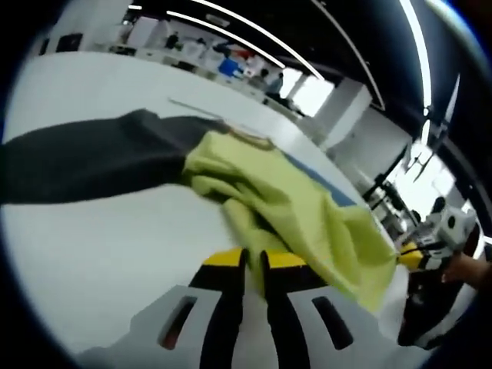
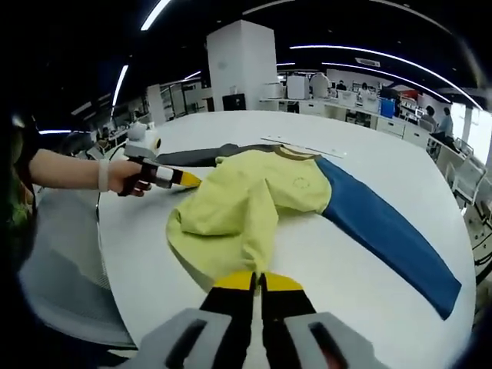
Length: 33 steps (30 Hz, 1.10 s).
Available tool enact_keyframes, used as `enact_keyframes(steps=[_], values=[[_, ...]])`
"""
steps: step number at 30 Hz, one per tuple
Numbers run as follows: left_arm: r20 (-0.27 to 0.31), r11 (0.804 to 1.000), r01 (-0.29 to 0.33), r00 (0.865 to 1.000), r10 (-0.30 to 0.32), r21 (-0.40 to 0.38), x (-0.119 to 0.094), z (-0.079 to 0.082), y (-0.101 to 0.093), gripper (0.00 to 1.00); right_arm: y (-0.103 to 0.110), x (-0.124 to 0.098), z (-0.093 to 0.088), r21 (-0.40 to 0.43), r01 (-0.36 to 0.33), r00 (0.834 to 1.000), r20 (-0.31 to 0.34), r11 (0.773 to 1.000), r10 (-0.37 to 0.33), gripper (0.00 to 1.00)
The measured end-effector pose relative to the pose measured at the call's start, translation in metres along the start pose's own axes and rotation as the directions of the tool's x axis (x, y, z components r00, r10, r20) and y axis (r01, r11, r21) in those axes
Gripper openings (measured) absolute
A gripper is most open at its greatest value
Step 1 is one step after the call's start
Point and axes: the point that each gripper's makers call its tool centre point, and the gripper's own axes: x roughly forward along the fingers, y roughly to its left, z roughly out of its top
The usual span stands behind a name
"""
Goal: Fold the garment on the visible template until the final outline fits inside the template.
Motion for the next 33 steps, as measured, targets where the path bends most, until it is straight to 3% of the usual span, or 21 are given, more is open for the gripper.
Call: enact_keyframes(steps=[7, 11, 17, 26, 33], values=[[0.004, 1.0, -0.017, 1.0, 0.017, -0.014, -0.003, -0.001, 0.0, 0.01, 0.002, 0.001, -0.002, 0.009, 0.001, 1.0, -0.002, 1.0, -0.001, 0.0], [0.052, 0.999, -0.043, 0.998, 0.043, 0.004, -0.012, 0.01, -0.003, 0.0, 0.002, 0.001, -0.003, 0.013, 0.0, 1.0, -0.002, 1.0, 0.0, 0.0], [0.136, 0.992, -0.038, 0.991, 0.021, 0.122, -0.021, 0.032, -0.031, 0.0, 0.004, 0.001, -0.005, 0.021, -0.004, 1.0, -0.005, 1.0, 0.004, 0.0], [0.106, 0.965, 0.051, 0.991, -0.08, 0.258, -0.006, 0.042, -0.079, 0.0, 0.004, 0.001, -0.008, 0.026, -0.006, 1.0, -0.011, 1.0, 0.006, 0.0], [0.044, 0.953, 0.1, 0.992, -0.118, 0.287, 0.027, 0.046, -0.095, 0.0, 0.005, 0.002, -0.011, 0.037, -0.006, 1.0, -0.015, 0.999, 0.006, 0.0]])
